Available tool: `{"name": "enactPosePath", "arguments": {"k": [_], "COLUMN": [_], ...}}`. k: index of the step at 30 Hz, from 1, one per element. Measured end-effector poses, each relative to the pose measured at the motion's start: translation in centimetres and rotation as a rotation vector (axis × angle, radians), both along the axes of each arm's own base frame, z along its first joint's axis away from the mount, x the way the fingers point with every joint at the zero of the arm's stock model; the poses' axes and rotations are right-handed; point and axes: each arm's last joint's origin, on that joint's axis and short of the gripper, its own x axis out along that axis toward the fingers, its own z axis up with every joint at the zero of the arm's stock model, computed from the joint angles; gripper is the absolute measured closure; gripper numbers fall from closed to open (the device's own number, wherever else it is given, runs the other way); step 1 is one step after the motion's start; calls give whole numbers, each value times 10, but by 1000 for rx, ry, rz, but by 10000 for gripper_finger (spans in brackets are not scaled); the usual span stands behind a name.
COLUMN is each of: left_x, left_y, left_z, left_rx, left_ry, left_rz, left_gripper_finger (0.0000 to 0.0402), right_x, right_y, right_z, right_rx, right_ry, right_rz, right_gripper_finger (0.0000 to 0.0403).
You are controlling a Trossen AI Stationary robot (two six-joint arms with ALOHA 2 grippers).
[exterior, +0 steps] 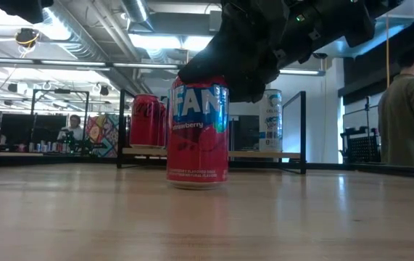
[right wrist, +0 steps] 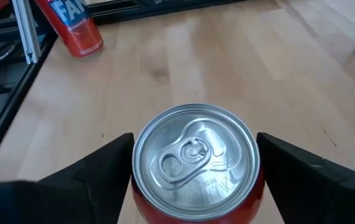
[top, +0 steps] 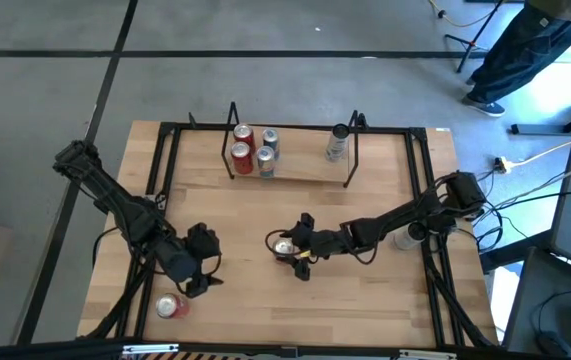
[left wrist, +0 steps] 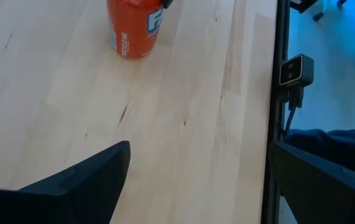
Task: Place canned beverage on shelf
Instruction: Put the top red soda can on the shelf
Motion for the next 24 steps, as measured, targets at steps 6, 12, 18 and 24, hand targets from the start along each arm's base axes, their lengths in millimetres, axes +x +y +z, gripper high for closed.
{"name": "enactPosePath", "arguments": {"k": [6, 12, 18, 24], "left_x": [0, 0, -1, -1], "left_y": [0, 0, 1, 1], "left_z": [0, 0, -1, -1], "left_rx": [1, 4, 8, 13], "left_ry": [0, 4, 10, 15], "left_rz": [1, 1, 1, 0], "left_gripper_finger": [30, 30, 30, 30], "right_x": [-2, -1, 0, 3], "right_y": [-1, -1, 0, 1], "right_z": [-6, -4, -7, -7], "right_rx": [-60, -36, -39, -21], "right_ry": [33, 20, 22, -11], "right_rz": [-6, 9, 5, 7], "right_gripper_finger": [62, 35, 31, 31]}}
